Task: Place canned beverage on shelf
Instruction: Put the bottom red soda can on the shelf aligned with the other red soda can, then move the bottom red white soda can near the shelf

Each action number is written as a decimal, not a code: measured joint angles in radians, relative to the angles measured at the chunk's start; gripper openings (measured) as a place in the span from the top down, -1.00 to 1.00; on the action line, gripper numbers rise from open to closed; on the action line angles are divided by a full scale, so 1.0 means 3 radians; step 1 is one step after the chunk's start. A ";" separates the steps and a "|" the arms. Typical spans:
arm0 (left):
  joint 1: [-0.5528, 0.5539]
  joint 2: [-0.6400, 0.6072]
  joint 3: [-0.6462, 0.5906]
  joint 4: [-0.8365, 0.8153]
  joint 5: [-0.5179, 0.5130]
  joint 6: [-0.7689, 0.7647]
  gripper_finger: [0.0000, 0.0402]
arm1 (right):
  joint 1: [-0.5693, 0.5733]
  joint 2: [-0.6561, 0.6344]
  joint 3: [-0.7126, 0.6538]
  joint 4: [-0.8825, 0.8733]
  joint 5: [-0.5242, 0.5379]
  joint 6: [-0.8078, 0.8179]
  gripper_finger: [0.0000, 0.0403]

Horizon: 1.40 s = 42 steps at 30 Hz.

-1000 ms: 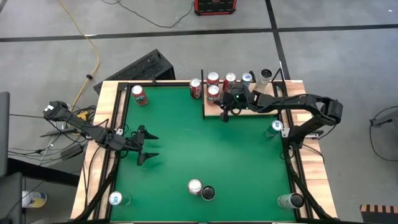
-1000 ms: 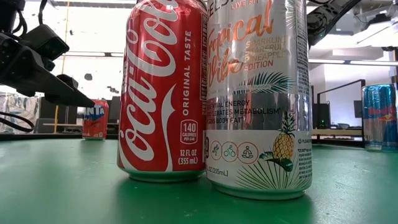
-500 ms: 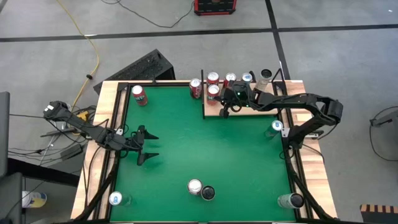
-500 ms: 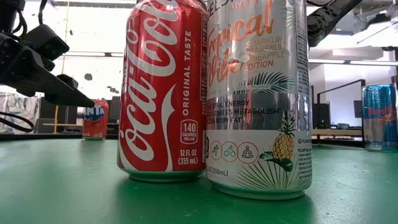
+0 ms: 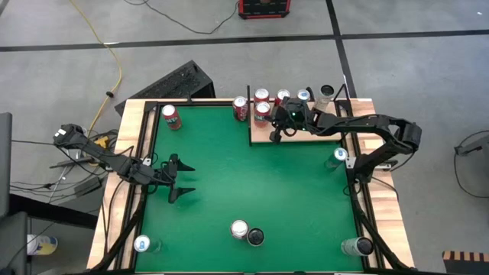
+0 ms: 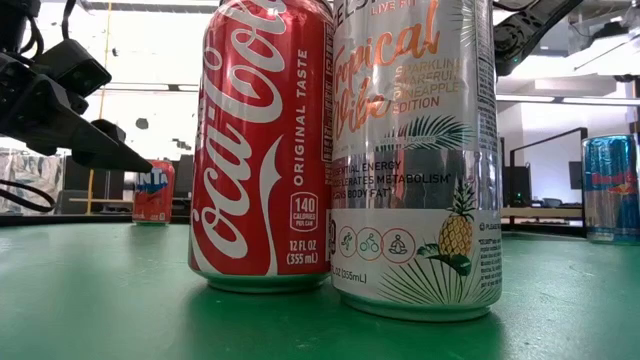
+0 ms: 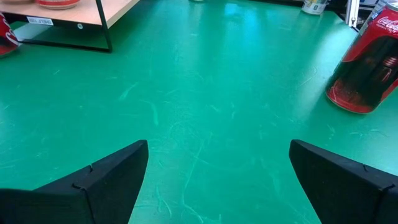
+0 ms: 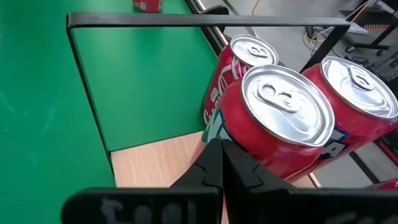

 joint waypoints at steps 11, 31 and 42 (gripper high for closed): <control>-0.0001 -0.0001 0.0001 0.0000 0.0000 0.0000 -0.87 | 0.0145 -0.0138 -0.0006 -0.0174 0.0001 0.0001 0.90; 0.0000 -0.0001 0.0000 0.0000 0.0000 0.0000 -0.87 | 0.2072 -0.0904 -0.0003 -0.1233 0.0122 0.0983 0.90; 0.0000 -0.0003 0.0001 0.0364 -0.0177 -0.0768 -0.87 | 0.3206 -0.0876 -0.0003 -0.1008 0.1072 0.1063 0.90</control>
